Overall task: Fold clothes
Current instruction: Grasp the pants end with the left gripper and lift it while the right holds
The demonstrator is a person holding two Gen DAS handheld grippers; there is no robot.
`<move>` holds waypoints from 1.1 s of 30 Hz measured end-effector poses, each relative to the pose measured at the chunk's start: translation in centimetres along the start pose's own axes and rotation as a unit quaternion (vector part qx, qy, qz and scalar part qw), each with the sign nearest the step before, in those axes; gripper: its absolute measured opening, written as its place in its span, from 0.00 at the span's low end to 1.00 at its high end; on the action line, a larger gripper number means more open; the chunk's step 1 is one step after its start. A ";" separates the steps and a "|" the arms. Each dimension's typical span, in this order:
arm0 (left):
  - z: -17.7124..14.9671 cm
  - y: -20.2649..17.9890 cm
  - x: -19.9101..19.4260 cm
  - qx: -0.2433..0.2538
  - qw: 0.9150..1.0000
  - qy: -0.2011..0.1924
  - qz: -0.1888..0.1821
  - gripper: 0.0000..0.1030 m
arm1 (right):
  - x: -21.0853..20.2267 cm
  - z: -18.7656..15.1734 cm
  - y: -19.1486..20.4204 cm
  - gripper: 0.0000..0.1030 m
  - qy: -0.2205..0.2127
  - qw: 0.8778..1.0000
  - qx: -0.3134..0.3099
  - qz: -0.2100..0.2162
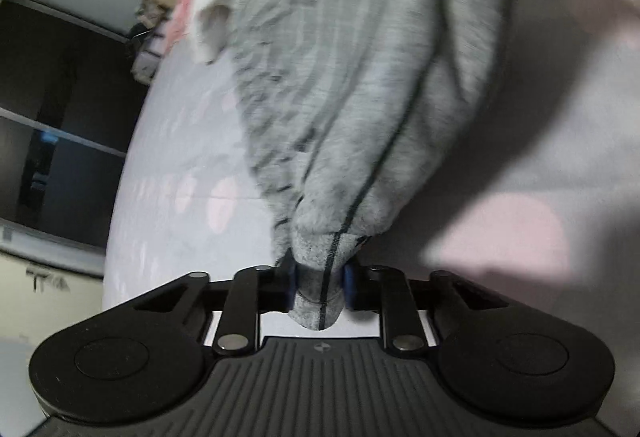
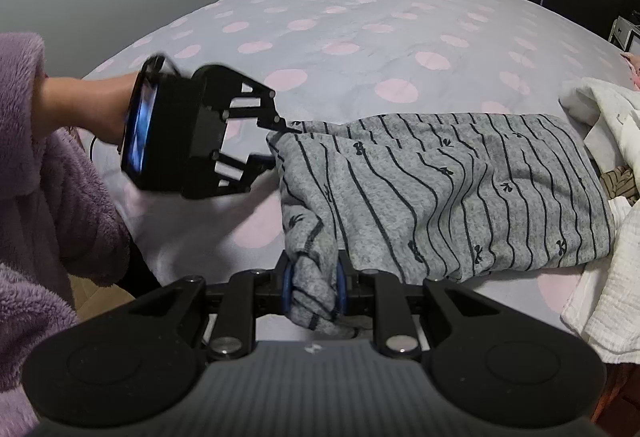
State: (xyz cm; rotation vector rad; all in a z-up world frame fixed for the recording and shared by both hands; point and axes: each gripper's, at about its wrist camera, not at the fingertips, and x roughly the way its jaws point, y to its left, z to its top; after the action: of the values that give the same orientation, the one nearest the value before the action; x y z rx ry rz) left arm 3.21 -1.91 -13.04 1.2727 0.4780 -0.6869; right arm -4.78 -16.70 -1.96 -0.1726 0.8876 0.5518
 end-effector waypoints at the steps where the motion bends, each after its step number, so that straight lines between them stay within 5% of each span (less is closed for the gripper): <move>1: 0.1 0.6 -0.4 -0.006 1.000 -0.002 -0.002 0.15 | -0.1 -0.1 -0.1 0.23 0.000 1.000 -0.002 0.000; 12: 1.6 4.6 -10.9 0.053 0.998 -0.035 0.001 0.14 | -5.5 0.3 0.7 0.23 0.018 0.998 -0.062 0.016; 19: 2.1 5.1 -16.4 0.030 0.997 -0.038 -0.068 0.14 | -10.2 -1.0 2.2 0.23 0.022 0.996 -0.057 0.062; 26: 3.3 6.8 -15.9 -0.024 0.995 -0.047 -0.082 0.14 | -11.4 -1.6 0.7 0.23 0.005 0.998 -0.017 0.055; 33: 7.4 11.0 -11.9 -0.076 0.993 -0.047 -0.078 0.14 | -12.1 0.5 -4.4 0.23 -0.018 1.000 0.013 0.001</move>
State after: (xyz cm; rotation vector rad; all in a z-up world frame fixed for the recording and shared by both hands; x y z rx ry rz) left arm 2.08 -5.12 4.43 1.0629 0.5462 -0.8211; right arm -8.24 -24.95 7.34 -0.1367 0.8603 0.5438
